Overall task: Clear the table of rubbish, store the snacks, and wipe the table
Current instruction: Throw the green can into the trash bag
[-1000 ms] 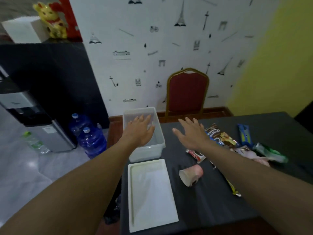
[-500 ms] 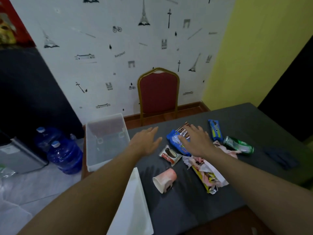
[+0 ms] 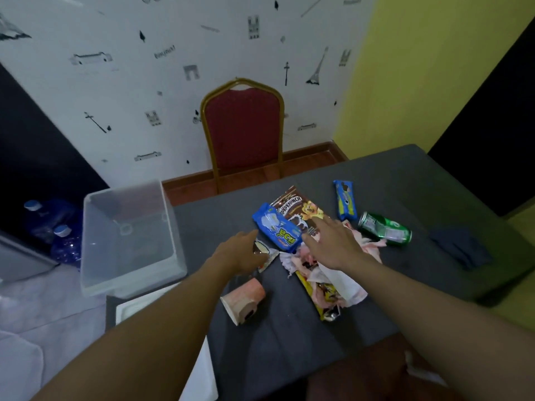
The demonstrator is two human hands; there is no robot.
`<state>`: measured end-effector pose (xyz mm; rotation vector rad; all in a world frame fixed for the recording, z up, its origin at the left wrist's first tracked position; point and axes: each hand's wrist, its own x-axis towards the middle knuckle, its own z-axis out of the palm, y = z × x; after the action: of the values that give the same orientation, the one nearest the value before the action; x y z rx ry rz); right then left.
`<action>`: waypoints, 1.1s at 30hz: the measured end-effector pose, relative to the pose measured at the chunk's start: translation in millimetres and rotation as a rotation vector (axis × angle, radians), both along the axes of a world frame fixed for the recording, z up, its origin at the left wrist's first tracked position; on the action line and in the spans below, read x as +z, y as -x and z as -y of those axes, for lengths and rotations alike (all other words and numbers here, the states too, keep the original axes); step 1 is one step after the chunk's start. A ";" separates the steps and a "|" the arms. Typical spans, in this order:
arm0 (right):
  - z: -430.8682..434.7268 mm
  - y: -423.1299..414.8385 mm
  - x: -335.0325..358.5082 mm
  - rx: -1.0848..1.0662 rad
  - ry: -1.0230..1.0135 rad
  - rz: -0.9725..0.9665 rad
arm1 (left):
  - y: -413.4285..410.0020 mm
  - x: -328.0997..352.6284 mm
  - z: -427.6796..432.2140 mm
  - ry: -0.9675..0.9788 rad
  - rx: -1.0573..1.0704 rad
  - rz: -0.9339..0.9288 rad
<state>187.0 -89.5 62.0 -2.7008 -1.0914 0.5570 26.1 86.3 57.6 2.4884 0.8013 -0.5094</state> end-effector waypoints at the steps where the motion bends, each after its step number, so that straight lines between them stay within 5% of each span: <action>1: 3.1 -4.7 -5.1 -0.005 0.010 -0.009 | -2.2 -6.5 3.4 0.011 0.007 -0.018; 16: 34.5 -50.6 -42.9 -0.045 0.033 -0.024 | -0.7 -69.3 36.7 0.066 -0.064 -0.426; 33: 69.6 -146.9 -49.4 -0.228 -0.025 0.015 | -133.2 -32.8 63.4 0.063 -0.054 0.066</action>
<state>333.9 -159.1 12.6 -2.7600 -0.7733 0.4819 159.3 23.0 24.8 2.4604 0.6839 -0.4612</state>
